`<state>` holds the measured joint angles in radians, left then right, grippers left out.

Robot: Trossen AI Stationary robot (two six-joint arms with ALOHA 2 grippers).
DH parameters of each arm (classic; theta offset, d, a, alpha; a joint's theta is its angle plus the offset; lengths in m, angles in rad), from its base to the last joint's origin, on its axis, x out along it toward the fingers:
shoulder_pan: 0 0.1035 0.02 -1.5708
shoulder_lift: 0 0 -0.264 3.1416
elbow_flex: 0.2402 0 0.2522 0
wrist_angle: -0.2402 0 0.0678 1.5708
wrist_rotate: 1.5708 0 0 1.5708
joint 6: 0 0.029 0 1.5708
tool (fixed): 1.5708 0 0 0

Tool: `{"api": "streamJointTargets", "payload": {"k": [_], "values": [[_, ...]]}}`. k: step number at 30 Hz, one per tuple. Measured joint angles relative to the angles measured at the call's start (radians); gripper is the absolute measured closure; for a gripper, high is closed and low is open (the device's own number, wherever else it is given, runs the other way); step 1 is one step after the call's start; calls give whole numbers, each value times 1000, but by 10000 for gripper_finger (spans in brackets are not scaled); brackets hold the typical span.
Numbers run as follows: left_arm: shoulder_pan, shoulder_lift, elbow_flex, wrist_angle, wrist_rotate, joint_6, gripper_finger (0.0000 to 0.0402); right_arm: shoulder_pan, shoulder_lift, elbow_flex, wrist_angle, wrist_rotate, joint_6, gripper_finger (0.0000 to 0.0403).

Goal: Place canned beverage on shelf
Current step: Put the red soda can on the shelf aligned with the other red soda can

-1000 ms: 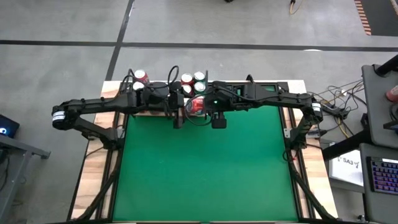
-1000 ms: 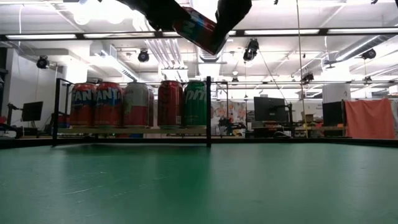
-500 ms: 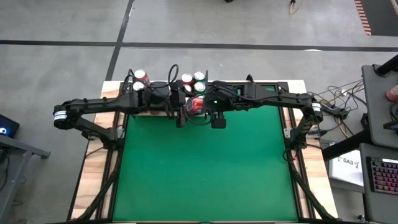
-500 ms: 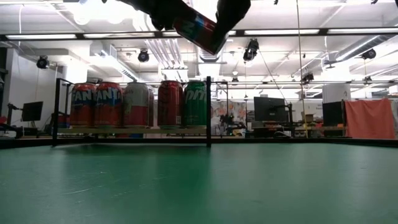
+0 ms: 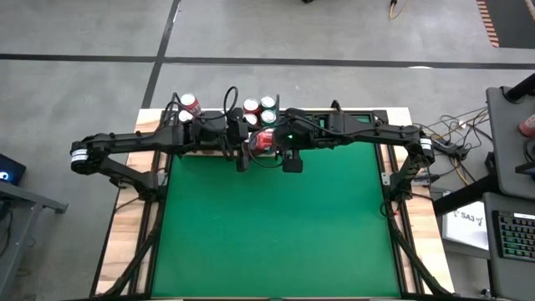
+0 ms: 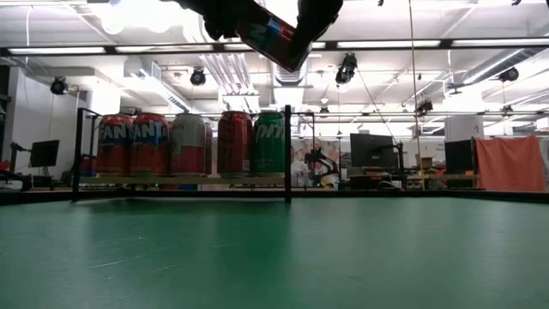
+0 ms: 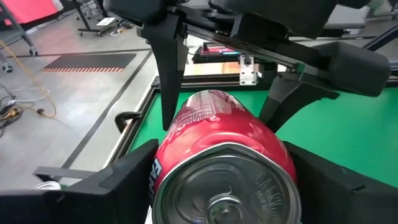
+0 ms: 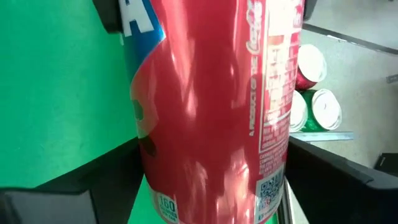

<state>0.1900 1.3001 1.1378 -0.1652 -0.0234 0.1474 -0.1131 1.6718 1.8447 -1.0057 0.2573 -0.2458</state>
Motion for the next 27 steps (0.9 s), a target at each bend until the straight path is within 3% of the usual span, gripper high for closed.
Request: {"api": "streamJointTargets", "payload": {"k": [7, 12, 17, 23, 27], "values": [[6, -7, 149, -197, -22, 11, 120, -2, -5, 4, -21, 13, -4, 46], [29, -3, 358, -480, -177, 57, 120, -3, -13, 49, -87, 13, -4, 44], [140, 38, 600, -738, -306, 46, 120, -3, -21, 88, -105, 33, -27, 43], [347, 144, 821, -917, -291, 80, 120, -8, -23, 118, -108, 60, -61, 42], [493, 258, 939, -1021, -180, 89, 120, -23, -23, 118, -117, 58, -69, 42]]}}
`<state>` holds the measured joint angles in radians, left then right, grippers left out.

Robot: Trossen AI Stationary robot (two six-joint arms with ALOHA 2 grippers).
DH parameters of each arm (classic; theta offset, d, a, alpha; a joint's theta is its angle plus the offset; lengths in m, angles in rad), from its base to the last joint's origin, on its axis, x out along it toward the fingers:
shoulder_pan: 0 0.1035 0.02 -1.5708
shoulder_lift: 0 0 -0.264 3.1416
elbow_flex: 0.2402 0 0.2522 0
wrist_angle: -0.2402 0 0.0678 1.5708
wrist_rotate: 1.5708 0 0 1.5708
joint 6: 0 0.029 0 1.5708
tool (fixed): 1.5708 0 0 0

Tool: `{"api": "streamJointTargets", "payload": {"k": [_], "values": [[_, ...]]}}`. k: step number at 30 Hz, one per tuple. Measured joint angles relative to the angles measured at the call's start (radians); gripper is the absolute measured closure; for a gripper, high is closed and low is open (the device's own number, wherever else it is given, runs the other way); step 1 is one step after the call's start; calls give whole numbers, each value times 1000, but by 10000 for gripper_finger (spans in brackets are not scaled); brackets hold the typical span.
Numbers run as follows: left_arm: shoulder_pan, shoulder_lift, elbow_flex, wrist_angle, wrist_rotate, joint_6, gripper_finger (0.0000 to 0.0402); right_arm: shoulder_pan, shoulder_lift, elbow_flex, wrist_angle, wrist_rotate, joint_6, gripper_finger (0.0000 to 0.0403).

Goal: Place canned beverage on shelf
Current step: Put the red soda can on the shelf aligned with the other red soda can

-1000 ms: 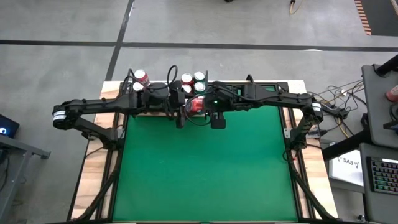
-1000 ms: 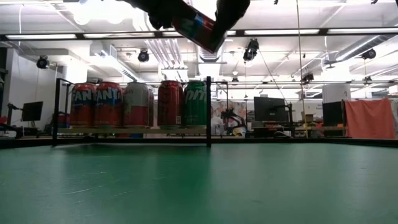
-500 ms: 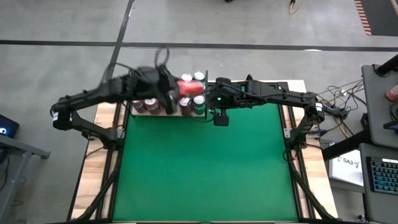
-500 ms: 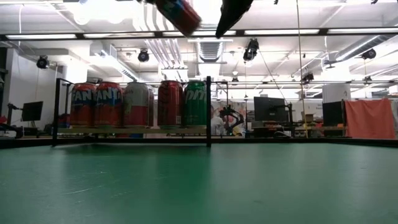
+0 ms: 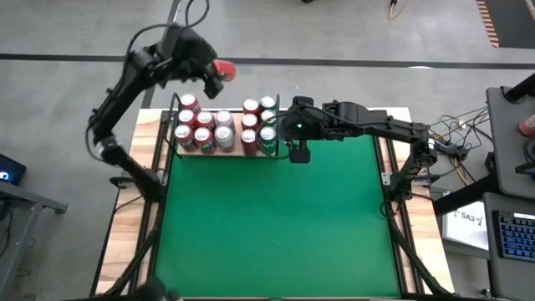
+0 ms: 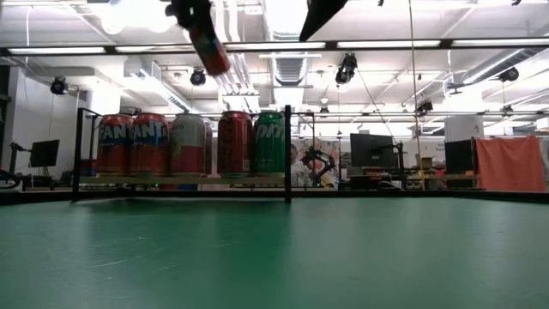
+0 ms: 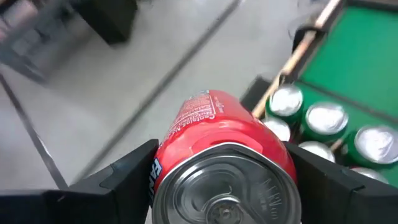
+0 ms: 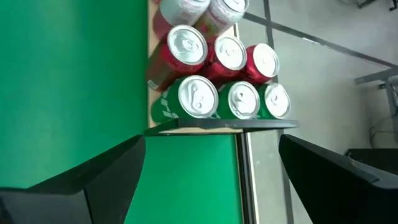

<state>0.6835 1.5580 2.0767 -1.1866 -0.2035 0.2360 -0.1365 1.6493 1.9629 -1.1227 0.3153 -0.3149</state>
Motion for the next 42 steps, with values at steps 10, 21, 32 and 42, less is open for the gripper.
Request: {"api": "streamJointTargets", "payload": {"k": [10, 21, 32, 42], "values": [[165, 275, 144, -232, 60, 9, 120, -46, 0, 0, -12, -3, 0, 42], [206, 332, 64, -236, 48, -13, 120, -48, 1, -2, -14, -9, -13, 42], [220, 332, -49, -217, 57, -20, 120, -48, 2, -7, -29, -13, 1, 42], [226, 328, -124, -149, 92, -2, 120, -48, 2, -21, -33, -58, 19, 42]]}}
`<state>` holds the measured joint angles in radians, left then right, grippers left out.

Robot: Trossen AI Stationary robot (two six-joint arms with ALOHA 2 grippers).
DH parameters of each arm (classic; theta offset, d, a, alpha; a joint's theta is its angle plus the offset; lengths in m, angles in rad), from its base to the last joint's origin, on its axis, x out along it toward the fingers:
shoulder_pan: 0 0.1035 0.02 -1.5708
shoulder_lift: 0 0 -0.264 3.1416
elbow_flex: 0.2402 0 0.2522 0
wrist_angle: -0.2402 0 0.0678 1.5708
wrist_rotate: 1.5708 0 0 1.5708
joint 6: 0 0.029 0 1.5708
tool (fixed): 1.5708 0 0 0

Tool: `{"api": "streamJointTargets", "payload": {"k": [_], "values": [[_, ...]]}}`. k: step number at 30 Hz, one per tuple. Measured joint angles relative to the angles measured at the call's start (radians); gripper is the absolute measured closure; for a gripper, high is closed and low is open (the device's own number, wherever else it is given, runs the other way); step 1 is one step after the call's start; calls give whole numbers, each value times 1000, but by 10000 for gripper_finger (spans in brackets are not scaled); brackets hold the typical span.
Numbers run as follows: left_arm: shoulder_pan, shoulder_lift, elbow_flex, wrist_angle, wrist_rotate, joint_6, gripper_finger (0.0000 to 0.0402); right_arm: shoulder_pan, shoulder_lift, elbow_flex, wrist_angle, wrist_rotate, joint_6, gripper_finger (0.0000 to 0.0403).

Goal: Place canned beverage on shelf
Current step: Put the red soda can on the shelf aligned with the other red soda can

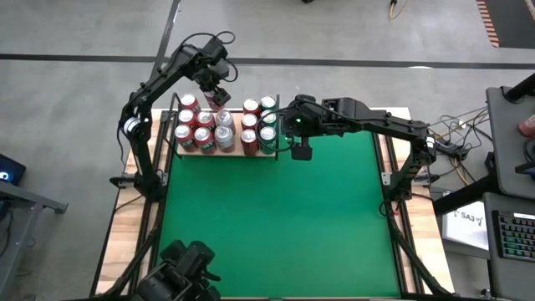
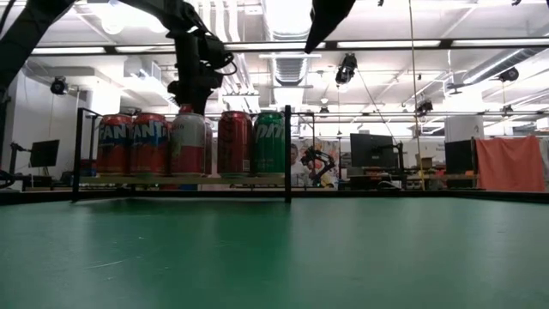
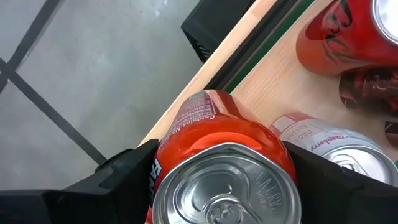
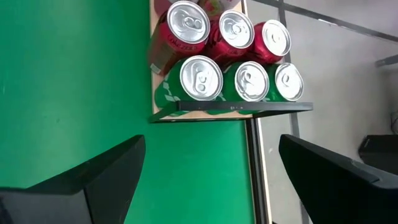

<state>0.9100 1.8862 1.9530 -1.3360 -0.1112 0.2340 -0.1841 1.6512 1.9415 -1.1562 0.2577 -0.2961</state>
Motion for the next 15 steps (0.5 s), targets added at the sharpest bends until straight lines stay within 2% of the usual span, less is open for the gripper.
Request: {"api": "streamJointTargets", "payload": {"k": [7, 15], "values": [[14, -11, -36, 40, 52, 4, 120, 0, 0, -1, -10, 0, 19, 42], [15, -61, -134, 92, 51, 11, 120, 0, 0, -8, -11, 0, 24, 42]]}}
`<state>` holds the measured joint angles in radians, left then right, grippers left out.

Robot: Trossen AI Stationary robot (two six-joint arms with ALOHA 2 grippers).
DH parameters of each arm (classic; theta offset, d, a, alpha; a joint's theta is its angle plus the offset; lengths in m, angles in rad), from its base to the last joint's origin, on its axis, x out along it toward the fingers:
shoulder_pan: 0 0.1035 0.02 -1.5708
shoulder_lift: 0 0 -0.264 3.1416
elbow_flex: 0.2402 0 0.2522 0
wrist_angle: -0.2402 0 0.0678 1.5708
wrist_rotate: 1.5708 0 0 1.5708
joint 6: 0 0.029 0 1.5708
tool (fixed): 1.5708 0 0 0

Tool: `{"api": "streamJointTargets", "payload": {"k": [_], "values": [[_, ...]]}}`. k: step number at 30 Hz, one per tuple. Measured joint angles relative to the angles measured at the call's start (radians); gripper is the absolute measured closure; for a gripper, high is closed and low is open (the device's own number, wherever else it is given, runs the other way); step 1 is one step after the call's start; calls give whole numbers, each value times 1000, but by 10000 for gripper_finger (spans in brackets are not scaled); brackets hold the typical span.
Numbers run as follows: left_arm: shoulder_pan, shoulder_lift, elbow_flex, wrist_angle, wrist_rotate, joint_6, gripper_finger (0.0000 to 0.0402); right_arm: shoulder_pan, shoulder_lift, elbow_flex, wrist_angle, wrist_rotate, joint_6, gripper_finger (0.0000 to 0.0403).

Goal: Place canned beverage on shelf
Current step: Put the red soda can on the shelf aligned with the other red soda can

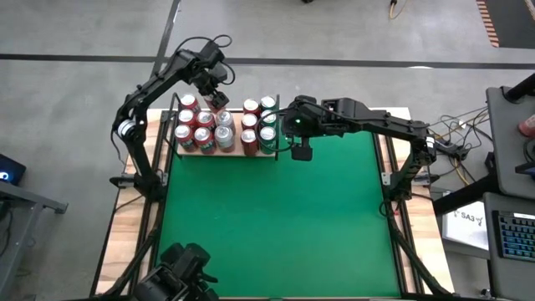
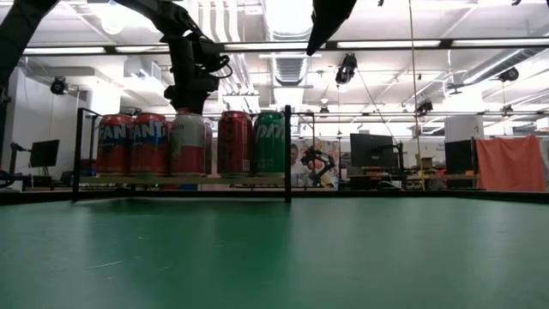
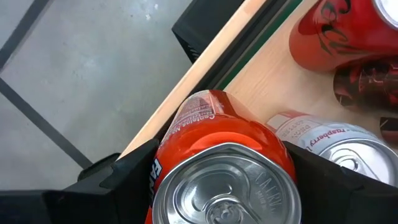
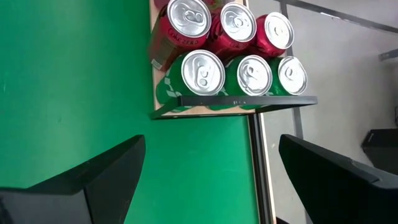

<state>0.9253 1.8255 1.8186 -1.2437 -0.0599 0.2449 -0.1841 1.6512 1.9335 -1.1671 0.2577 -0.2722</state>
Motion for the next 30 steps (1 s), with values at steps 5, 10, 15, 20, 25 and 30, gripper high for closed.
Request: {"api": "streamJointTargets", "payload": {"k": [5, 10, 15, 20, 25, 30], "values": [[0, -21, -34, 15, 0, -2, 120, 0, 0, -5, 5, 0, 11, 42], [1, -24, -52, 21, 0, -8, 120, 0, 0, -6, 5, 0, 13, 42], [1, -24, -63, 18, 0, -18, 120, 0, 0, -6, 5, 0, 12, 42], [3, -24, -66, 17, -1, -29, 120, 0, 0, -6, 5, 0, 12, 42], [5, -24, -67, 17, -2, -32, 120, 0, 0, -6, 5, 0, 12, 42], [9, -24, -80, 15, -5, -41, 120, 0, 0, -6, 4, 0, 11, 42]]}}
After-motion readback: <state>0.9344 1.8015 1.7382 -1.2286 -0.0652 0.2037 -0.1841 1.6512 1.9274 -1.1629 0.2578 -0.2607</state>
